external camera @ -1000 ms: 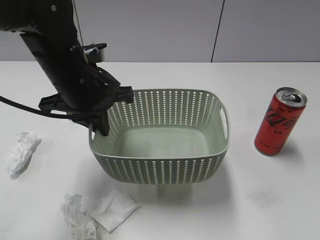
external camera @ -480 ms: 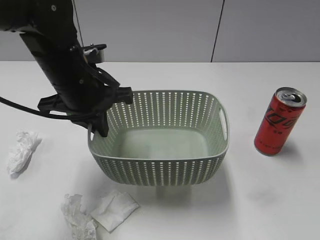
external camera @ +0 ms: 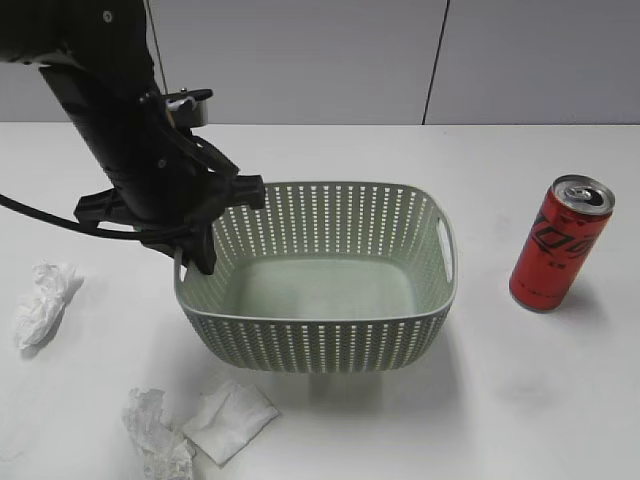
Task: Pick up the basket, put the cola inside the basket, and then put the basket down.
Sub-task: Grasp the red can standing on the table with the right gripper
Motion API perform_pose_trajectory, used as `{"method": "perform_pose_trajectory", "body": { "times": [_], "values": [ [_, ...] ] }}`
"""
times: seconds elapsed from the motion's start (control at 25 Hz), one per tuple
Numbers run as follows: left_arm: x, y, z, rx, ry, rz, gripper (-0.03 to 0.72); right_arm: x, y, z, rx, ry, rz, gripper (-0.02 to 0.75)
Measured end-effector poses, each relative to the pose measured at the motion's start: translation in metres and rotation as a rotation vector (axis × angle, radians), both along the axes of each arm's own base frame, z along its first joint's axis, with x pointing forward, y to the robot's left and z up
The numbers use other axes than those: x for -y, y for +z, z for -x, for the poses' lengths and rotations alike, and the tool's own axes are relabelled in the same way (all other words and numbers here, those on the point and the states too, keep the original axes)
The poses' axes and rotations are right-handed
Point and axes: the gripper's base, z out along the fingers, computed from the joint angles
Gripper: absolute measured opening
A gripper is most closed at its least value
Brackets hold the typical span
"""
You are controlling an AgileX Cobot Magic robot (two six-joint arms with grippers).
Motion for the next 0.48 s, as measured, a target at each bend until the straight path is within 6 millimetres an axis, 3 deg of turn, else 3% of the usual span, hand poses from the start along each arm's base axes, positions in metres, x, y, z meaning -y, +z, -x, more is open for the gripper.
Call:
{"method": "perform_pose_trajectory", "body": {
  "times": [0.12, 0.24, 0.36, 0.48],
  "values": [
    [0.0, 0.0, 0.0, 0.001, 0.0, 0.0, -0.001, 0.0, 0.006, -0.001, 0.049, -0.002, -0.005, 0.55],
    [0.0, 0.0, 0.0, 0.003, -0.002, -0.004, -0.001, -0.001, 0.026, -0.008, 0.167, -0.004, -0.034, 0.55],
    [-0.001, 0.0, 0.0, 0.006, -0.005, -0.009, -0.001, -0.003, 0.045, -0.027, 0.183, -0.003, -0.059, 0.55],
    [-0.001, 0.0, -0.001, 0.009, -0.006, -0.01, -0.001, -0.006, 0.056, -0.059, 0.087, -0.006, -0.059, 0.55]
  ]
}}
